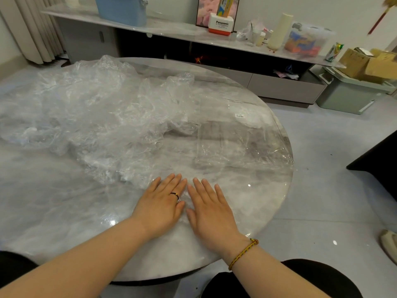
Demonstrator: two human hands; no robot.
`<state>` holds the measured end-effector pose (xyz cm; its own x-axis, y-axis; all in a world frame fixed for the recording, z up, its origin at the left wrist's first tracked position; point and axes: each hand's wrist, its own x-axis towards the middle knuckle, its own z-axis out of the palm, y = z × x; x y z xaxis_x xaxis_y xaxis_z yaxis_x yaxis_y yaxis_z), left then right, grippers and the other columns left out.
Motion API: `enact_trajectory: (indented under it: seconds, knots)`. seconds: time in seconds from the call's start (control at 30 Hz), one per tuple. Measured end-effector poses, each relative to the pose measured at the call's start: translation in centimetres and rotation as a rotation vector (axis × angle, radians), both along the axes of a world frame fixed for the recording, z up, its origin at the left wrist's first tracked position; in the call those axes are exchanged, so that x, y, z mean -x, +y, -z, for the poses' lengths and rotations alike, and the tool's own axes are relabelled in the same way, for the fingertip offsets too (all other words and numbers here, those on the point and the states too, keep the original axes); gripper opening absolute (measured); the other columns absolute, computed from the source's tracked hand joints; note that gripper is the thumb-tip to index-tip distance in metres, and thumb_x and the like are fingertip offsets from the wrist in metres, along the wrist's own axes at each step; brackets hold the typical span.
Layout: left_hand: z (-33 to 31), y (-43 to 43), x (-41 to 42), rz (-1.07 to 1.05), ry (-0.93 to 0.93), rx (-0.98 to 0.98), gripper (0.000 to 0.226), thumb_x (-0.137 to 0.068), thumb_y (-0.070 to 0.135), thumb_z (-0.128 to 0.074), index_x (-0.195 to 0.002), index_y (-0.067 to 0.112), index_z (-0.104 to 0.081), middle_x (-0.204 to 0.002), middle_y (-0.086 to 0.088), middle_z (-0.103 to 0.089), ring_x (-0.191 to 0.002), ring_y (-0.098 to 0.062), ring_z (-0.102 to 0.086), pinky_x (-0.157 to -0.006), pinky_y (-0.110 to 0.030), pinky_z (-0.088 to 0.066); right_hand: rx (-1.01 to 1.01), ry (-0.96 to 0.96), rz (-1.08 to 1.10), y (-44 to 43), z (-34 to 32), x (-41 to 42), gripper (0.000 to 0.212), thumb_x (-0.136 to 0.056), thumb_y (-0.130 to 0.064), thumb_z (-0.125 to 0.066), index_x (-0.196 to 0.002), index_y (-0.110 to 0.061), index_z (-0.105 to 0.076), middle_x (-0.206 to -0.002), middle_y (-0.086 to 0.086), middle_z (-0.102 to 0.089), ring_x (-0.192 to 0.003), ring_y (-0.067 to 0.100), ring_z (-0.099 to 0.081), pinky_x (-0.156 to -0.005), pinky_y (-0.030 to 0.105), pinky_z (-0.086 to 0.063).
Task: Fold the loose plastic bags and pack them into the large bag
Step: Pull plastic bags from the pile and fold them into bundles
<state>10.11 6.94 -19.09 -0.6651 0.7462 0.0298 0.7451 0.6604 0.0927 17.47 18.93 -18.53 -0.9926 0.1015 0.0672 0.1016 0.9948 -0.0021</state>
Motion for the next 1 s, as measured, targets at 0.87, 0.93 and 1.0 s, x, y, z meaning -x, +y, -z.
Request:
enact_trajectory:
  seconds: [0.87,0.93,1.0]
  knots:
    - [0.3,0.0,0.0,-0.02,-0.139,0.014,0.097,-0.054,0.05,0.026,-0.145,0.02,0.013,-0.135,0.013,0.028,-0.121,-0.001,0.031,-0.099,-0.021,0.027,0.427,0.218,0.081,2.7,-0.3,-0.1,0.045,-0.078,-0.03,-0.043,-0.11,-0.008,-0.066,-0.117,0.01,-0.065,-0.11,0.028,-0.06,-0.097,0.034,-0.038]
    - [0.2,0.0,0.0,-0.028,-0.159,0.004,0.098,-0.053,0.051,0.026,-0.146,0.021,0.011,-0.138,0.014,0.027,-0.121,0.002,0.029,-0.101,-0.021,0.025,0.353,0.243,0.139,3.8,-0.2,-0.5,0.034,-0.082,-0.016,-0.053,-0.113,-0.009,-0.065,-0.121,0.011,-0.062,-0.114,0.03,-0.057,-0.1,0.037,-0.038]
    - [0.1,-0.1,0.1,-0.04,-0.18,0.003,0.099,-0.053,0.053,0.024,-0.146,0.021,0.01,-0.148,0.011,0.022,-0.123,0.003,0.027,-0.103,-0.022,0.021,0.379,0.13,0.204,4.5,-0.3,-1.0,0.04,-0.094,-0.016,-0.047,-0.135,-0.013,-0.046,-0.146,0.006,-0.036,-0.138,0.022,-0.029,-0.113,0.028,-0.017]
